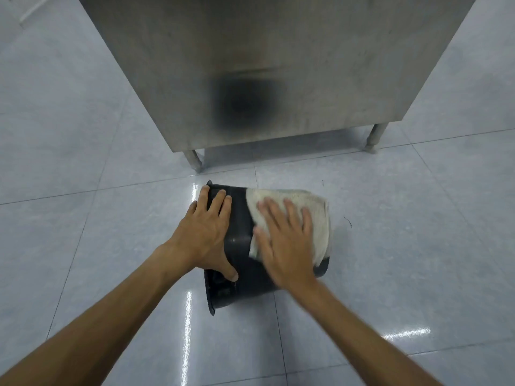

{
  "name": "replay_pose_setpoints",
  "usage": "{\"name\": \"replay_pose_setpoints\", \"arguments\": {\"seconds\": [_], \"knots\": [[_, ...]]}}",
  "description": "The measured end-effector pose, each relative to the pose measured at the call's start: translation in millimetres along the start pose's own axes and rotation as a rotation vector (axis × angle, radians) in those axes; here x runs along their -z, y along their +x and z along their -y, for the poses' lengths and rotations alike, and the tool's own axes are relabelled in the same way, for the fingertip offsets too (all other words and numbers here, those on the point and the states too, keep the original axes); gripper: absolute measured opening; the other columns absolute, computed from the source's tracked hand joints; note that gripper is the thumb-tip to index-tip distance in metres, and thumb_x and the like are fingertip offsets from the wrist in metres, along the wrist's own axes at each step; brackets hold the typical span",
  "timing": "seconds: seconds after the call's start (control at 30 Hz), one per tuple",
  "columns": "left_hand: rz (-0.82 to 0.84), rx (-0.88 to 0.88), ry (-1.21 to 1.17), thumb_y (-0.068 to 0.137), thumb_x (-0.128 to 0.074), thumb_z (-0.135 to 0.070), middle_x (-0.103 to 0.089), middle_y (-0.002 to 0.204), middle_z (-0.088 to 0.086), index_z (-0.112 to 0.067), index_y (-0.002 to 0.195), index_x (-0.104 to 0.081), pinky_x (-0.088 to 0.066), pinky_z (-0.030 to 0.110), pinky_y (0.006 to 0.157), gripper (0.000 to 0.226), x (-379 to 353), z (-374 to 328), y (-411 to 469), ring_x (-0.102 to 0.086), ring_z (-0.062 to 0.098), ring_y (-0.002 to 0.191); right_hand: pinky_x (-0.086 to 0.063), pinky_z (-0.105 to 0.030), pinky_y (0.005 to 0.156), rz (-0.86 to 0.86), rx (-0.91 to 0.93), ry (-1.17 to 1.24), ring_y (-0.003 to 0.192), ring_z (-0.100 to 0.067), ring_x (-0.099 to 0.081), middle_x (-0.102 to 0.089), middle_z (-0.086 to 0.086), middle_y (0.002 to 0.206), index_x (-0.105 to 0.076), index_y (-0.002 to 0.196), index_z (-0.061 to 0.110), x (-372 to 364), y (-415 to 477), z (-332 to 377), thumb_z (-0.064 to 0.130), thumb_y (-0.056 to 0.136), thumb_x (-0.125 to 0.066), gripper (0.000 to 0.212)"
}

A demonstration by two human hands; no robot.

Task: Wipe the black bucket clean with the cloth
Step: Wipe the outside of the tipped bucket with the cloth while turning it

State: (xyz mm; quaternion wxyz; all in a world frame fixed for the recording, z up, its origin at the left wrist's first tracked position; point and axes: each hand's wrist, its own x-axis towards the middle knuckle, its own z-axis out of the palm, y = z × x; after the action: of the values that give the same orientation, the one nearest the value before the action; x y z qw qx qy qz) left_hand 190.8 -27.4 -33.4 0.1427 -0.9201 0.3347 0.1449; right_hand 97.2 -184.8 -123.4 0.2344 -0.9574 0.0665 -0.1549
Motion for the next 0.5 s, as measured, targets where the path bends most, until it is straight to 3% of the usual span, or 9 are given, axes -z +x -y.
{"name": "replay_pose_setpoints", "arguments": {"seconds": [0.1,0.17,0.33,0.4,0.5], "knots": [[-0.006,-0.013,0.0,0.039,-0.06,-0.096,-0.006,0.162,0.011,-0.007,0.154,0.001,-0.015,0.048,0.121,0.158,-2,3,2,0.01,0.04,0.147,-0.009,-0.059,0.127,-0.03,0.106,0.034,0.159,-0.031,-0.017,-0.025,0.004,0.171,-0.03,0.163,0.027,-20,-61,14,0.05,0.112,-0.024,0.056],[-0.009,-0.02,0.028,0.041,-0.057,-0.097,-0.003,0.163,0.012,-0.006,0.154,0.003,-0.011,0.048,0.122,0.158,-5,2,0,0.014,0.042,0.146,-0.015,-0.061,0.125,-0.057,0.131,0.014,0.158,-0.03,-0.022,-0.03,0.005,0.17,-0.033,0.161,0.029,-22,-67,5,0.051,0.112,-0.024,0.055],[-0.02,-0.02,0.029,0.045,-0.06,-0.096,0.003,0.164,0.009,-0.011,0.154,0.009,-0.001,0.041,0.116,0.154,-7,3,2,0.023,0.035,0.142,-0.021,-0.053,0.125,-0.092,-0.09,0.05,0.147,-0.027,-0.043,-0.053,0.004,0.155,-0.054,0.15,0.023,11,0,-36,0.05,0.107,-0.029,0.056],[-0.023,-0.024,0.039,0.047,-0.059,-0.096,0.003,0.164,0.01,-0.012,0.154,0.009,0.004,0.039,0.109,0.152,-6,2,3,0.025,0.033,0.14,-0.017,-0.049,0.126,-0.085,-0.149,0.085,0.147,-0.026,-0.043,-0.054,0.004,0.154,-0.055,0.149,0.023,17,11,-41,0.052,0.106,-0.026,0.059],[-0.031,-0.026,0.023,0.047,-0.059,-0.095,0.0,0.164,0.011,-0.011,0.154,0.006,0.008,0.04,0.108,0.152,-6,2,1,0.02,0.034,0.142,-0.013,-0.056,0.127,-0.102,-0.085,0.06,0.155,-0.03,-0.03,-0.045,0.002,0.162,-0.049,0.154,0.024,1,-14,-17,0.051,0.109,-0.023,0.058]]}}
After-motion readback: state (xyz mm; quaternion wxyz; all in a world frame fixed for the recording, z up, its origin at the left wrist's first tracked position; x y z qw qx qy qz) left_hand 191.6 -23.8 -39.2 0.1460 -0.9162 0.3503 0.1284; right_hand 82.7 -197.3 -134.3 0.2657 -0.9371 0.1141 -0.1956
